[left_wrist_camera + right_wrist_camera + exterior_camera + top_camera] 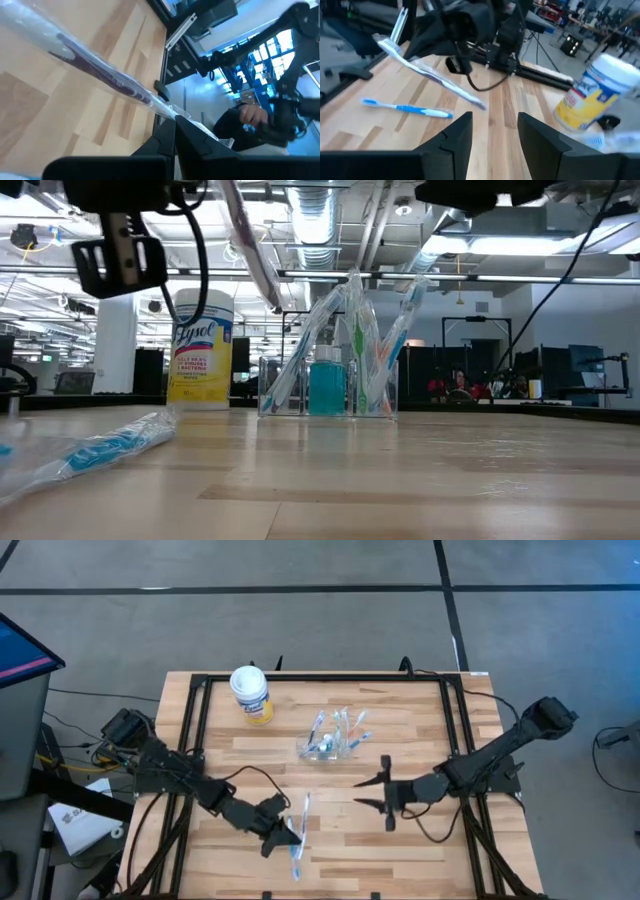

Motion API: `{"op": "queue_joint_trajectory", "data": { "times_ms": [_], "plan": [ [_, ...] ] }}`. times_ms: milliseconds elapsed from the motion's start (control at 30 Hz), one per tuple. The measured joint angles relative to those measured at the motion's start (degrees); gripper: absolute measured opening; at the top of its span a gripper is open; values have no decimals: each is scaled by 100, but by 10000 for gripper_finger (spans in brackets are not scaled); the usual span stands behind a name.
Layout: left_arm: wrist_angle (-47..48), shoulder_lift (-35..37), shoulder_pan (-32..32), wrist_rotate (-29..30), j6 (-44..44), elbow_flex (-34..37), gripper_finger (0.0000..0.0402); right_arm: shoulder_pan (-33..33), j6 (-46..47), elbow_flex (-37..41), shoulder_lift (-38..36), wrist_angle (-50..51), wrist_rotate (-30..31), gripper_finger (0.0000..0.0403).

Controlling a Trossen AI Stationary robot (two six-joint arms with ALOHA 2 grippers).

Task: Pick & Place toothbrushing station
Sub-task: Put the purple toothbrush into the transparent organizer

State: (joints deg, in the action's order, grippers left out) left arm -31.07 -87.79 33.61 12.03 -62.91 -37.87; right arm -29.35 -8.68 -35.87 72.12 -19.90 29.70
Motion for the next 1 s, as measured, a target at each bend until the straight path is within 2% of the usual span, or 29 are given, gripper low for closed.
{"op": "queue_joint_trajectory", "data": {
  "times_ms": [300,667,1000],
  "plan": [
    [-207,0,-339,-487,14,0,0,-73,-780,-902,1090,90,82,147],
    [-301,0,-344,-540,15,0,0,-102,-1407,-1780,2190,249,263,147],
    [-381,0,-344,-607,14,0,0,-102,-1522,-2544,2978,821,320,147]
  ]
}}
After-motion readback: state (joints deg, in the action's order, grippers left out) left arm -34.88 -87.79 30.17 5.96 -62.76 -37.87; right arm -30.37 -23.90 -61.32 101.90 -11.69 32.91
